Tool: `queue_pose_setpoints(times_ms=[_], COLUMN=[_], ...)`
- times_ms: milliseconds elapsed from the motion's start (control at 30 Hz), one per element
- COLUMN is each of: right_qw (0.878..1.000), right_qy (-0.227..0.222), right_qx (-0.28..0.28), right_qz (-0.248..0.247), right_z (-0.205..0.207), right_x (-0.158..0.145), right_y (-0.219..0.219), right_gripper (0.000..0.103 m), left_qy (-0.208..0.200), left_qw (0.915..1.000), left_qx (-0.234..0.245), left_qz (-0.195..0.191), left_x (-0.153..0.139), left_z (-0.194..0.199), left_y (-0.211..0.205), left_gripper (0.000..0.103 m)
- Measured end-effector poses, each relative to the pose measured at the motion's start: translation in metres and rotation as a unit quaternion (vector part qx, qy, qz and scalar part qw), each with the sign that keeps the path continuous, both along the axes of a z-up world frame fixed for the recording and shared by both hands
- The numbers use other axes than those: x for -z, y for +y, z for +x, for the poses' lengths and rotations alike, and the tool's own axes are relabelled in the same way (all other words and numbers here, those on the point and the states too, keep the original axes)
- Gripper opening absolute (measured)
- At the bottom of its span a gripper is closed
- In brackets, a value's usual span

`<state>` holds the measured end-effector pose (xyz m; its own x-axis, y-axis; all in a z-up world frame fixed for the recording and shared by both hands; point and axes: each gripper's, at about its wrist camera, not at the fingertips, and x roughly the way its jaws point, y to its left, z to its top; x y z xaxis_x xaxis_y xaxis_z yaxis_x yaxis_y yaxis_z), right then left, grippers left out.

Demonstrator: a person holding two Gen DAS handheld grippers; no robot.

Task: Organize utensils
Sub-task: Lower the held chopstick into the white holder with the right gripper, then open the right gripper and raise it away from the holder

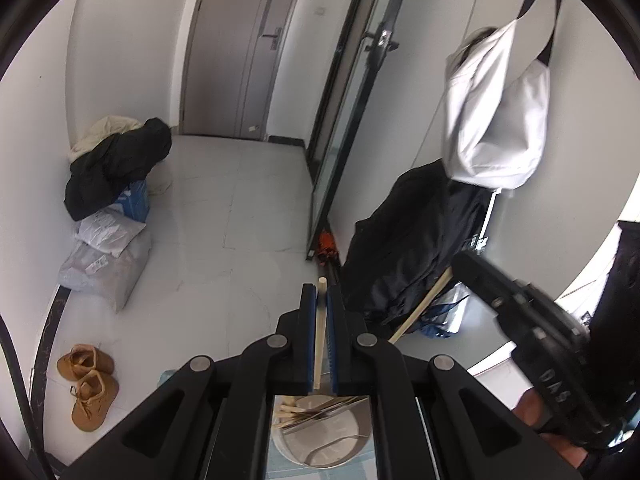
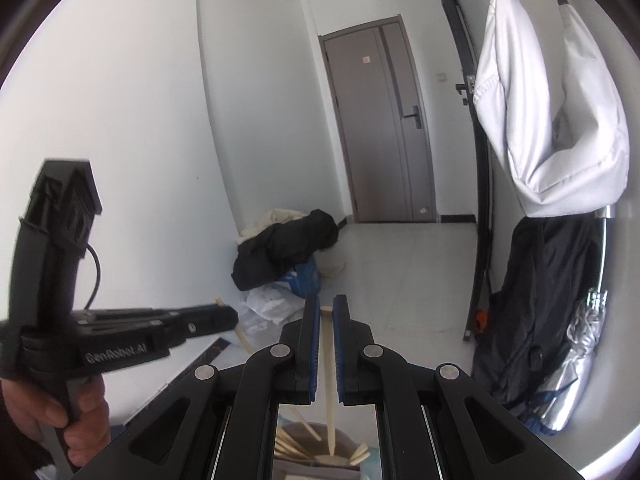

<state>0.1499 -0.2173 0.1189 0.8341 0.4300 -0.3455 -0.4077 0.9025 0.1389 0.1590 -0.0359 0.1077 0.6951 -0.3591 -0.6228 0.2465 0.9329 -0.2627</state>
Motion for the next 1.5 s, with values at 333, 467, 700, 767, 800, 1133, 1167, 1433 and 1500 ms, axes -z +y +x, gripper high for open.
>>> queue_pose_setpoints(times_ms=[333, 467, 700, 767, 800, 1133, 1167, 1433, 1500], right_qw=[0.999, 0.999, 0.998, 0.997, 0.997, 0.994, 0.994, 0.995, 0.996], right_qy=[0.013, 0.014, 0.044, 0.061, 0.069, 0.11, 0.107, 0.092, 0.088], right_qx=[-0.008, -0.012, -0.009, -0.007, -0.006, -0.006, -0.003, 0.022, 0.027], right_qz=[-0.035, -0.038, -0.034, -0.037, -0.039, -0.017, -0.016, 0.007, 0.008], right_z=[0.011, 0.012, 0.013, 0.015, 0.016, 0.012, 0.009, -0.02, -0.029], right_x=[0.033, 0.043, 0.073, 0.085, 0.092, 0.104, 0.101, 0.083, 0.075], right_y=[0.011, 0.012, 0.012, 0.012, 0.012, -0.005, -0.008, -0.023, -0.025], right_gripper=[0.006, 0.006, 0.006, 0.006, 0.006, 0.009, 0.01, 0.019, 0.021], left_qy=[0.026, 0.037, 0.058, 0.075, 0.081, 0.111, 0.106, 0.066, 0.058], left_qw=[0.9996, 0.9992, 0.9981, 0.9967, 0.996, 0.9928, 0.9934, 0.9978, 0.9983], left_qx=[-0.008, -0.008, 0.02, 0.033, 0.036, 0.043, 0.042, 0.007, 0.004], left_qz=[-0.004, -0.013, -0.002, -0.004, -0.005, -0.011, -0.009, 0.006, 0.0], left_x=[0.03, 0.037, 0.058, 0.065, 0.067, 0.067, 0.064, 0.044, 0.038], left_z=[0.007, 0.01, 0.011, 0.012, 0.011, 0.007, 0.004, -0.021, -0.026], left_y=[0.004, 0.005, 0.001, 0.0, 0.0, 0.0, -0.001, 0.006, 0.009], left_gripper=[0.001, 0.001, 0.001, 0.001, 0.002, 0.021, 0.025, 0.05, 0.05])
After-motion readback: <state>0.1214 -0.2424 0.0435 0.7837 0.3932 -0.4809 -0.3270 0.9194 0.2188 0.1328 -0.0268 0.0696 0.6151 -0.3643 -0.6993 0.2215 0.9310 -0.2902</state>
